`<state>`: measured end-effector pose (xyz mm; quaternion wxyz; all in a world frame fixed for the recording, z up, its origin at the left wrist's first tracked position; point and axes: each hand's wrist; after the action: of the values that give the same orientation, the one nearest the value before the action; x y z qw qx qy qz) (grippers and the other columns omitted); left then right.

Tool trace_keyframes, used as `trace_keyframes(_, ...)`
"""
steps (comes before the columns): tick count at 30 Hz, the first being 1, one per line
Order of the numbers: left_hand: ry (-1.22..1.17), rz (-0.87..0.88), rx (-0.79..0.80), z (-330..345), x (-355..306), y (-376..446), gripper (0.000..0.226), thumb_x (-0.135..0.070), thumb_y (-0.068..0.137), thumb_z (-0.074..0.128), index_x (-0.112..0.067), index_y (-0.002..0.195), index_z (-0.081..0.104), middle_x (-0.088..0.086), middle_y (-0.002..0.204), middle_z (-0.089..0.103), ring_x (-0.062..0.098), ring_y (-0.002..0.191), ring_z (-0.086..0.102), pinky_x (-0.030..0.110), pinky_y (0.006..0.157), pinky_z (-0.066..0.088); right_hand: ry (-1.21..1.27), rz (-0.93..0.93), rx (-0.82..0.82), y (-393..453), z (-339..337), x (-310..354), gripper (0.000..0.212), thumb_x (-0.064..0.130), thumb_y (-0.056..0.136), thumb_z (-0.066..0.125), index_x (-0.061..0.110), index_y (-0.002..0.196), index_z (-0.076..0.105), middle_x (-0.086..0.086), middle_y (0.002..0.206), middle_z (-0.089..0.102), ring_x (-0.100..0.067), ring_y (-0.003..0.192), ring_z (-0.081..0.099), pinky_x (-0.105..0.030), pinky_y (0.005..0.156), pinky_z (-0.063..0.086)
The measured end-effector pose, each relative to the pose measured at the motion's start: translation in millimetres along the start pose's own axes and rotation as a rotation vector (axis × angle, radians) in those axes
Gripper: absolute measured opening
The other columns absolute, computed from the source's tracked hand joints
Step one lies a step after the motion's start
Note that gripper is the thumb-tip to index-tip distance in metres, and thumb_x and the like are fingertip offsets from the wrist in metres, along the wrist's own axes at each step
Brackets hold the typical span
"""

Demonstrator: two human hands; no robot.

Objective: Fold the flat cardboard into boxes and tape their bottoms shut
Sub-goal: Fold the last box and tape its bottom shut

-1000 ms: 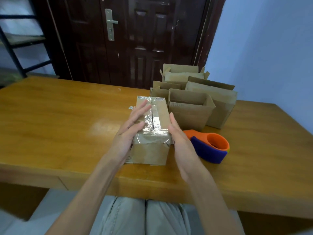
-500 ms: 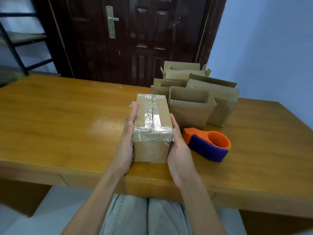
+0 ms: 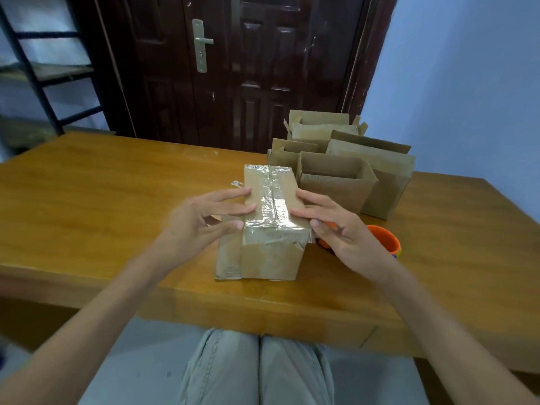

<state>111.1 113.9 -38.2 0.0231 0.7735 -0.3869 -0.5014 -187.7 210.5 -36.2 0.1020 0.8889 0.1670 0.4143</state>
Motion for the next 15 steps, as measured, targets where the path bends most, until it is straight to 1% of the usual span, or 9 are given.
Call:
trace_keyframes(1, -0.004, 0.005, 0.01, -2, 1, 1, 0.038, -0.022, 0.089, 0.078, -0.024, 0.126, 0.075, -0.016, 0.149, 0.059, 0.005, 0.131, 0.061, 0.048, 0.084, 0.064, -0.023, -0.007, 0.043, 2, -4, -1, 0.041, 0.021, 0.111, 0.048, 0.031, 0.15, 0.055, 0.021, 0.166, 0.033, -0.007, 0.156, 0.026, -0.037, 0.114, 0.049)
trace_keyframes(3, -0.038, -0.01, 0.05, -5, 1, 2, 0.043, -0.017, 0.084, 0.082, -0.021, 0.127, 0.075, -0.014, 0.151, 0.057, 0.005, 0.132, 0.06, 0.039, 0.087, 0.064, -0.057, -0.018, 0.124, 3, -10, -2, 0.044, 0.028, 0.11, 0.048, 0.034, 0.153, 0.051, 0.023, 0.168, 0.027, -0.005, 0.157, 0.021, -0.032, 0.116, 0.046)
trace_keyframes(5, -0.06, -0.036, 0.072, -7, -1, 3, 0.049, -0.015, 0.08, 0.085, -0.021, 0.127, 0.074, -0.014, 0.153, 0.055, 0.002, 0.132, 0.059, 0.031, 0.09, 0.063, -0.061, -0.021, 0.172, 4, -15, -1, 0.047, 0.031, 0.108, 0.052, 0.037, 0.155, 0.048, 0.025, 0.169, 0.024, -0.003, 0.157, 0.019, -0.029, 0.112, 0.049)
trace_keyframes(6, -0.047, -0.039, 0.068, -7, -2, 4, 0.05, -0.017, 0.078, 0.086, -0.022, 0.127, 0.075, -0.014, 0.153, 0.056, 0.0, 0.131, 0.059, 0.03, 0.09, 0.063, -0.065, -0.018, 0.179, 4, -17, -1, 0.049, 0.032, 0.107, 0.054, 0.038, 0.155, 0.048, 0.025, 0.169, 0.023, -0.003, 0.157, 0.019, -0.028, 0.11, 0.051)
trace_keyframes(10, 0.011, -0.03, 0.024, -7, -3, 7, 0.05, -0.028, 0.072, 0.088, -0.024, 0.122, 0.077, -0.013, 0.149, 0.059, 0.0, 0.126, 0.063, 0.033, 0.083, 0.065, -0.104, -0.025, 0.174, 9, -20, 1, 0.049, 0.037, 0.105, 0.056, 0.039, 0.153, 0.05, 0.025, 0.168, 0.025, -0.003, 0.156, 0.023, -0.027, 0.103, 0.056)
trace_keyframes(15, 0.022, -0.015, -0.03, 0, -3, 4, 0.051, -0.035, 0.071, 0.088, -0.022, 0.12, 0.078, -0.014, 0.146, 0.062, 0.002, 0.125, 0.064, 0.034, 0.081, 0.066, -0.097, -0.042, 0.134, 6, -16, -3, 0.052, 0.043, 0.102, 0.06, 0.039, 0.153, 0.05, 0.024, 0.168, 0.028, -0.004, 0.152, 0.032, -0.028, 0.092, 0.061)
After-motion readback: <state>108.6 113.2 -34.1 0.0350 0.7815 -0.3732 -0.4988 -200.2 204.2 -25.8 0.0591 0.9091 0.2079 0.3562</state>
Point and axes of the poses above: each hand's wrist, its own y-axis towards the middle knuckle, its own z-axis out of the palm, x = y × z
